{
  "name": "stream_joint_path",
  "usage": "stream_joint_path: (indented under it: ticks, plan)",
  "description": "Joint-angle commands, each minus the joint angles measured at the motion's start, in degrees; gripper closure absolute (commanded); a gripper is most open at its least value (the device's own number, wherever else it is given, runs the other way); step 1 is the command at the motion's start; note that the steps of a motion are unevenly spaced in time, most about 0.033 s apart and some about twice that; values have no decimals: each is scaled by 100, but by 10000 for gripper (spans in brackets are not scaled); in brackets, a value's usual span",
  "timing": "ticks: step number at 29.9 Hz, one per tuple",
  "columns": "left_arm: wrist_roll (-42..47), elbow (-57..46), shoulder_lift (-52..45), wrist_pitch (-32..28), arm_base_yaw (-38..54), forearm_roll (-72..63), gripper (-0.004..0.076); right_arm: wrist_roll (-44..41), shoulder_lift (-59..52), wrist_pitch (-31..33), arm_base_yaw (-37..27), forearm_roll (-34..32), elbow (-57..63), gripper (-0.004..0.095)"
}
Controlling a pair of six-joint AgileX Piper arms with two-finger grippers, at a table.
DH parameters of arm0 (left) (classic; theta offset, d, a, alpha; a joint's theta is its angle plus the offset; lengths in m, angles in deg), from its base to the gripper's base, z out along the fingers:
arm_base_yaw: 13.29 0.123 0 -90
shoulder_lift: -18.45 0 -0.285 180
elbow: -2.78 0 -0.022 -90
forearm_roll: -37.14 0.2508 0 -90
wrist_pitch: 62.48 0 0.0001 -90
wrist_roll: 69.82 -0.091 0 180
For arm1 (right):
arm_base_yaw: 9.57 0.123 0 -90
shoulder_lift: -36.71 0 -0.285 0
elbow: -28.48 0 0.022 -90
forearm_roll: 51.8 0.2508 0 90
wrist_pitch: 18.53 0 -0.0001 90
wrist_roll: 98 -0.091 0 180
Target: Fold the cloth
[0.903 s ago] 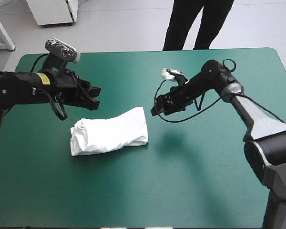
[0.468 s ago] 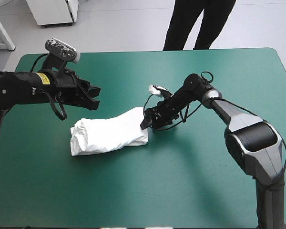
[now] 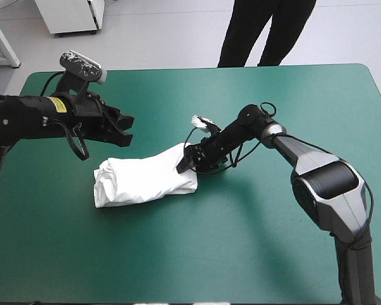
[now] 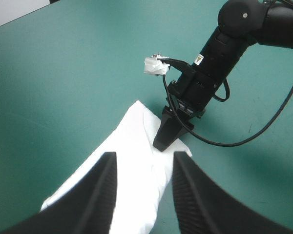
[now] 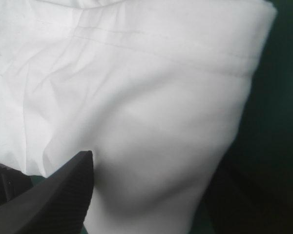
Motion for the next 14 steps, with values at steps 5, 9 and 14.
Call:
stream_joint_path:
  ticks: [5,9,14]
  plan:
    - [29,128,-218,150,-13,-176,443,228,-125,-100,112,220,-126,607]
    - [29,128,-329,150,-13,-176,443,468,-125,-248,112,169,-138,914]
    - [86,128,-428,150,-13,-176,443,375,-125,-237,112,-331,-411,915]
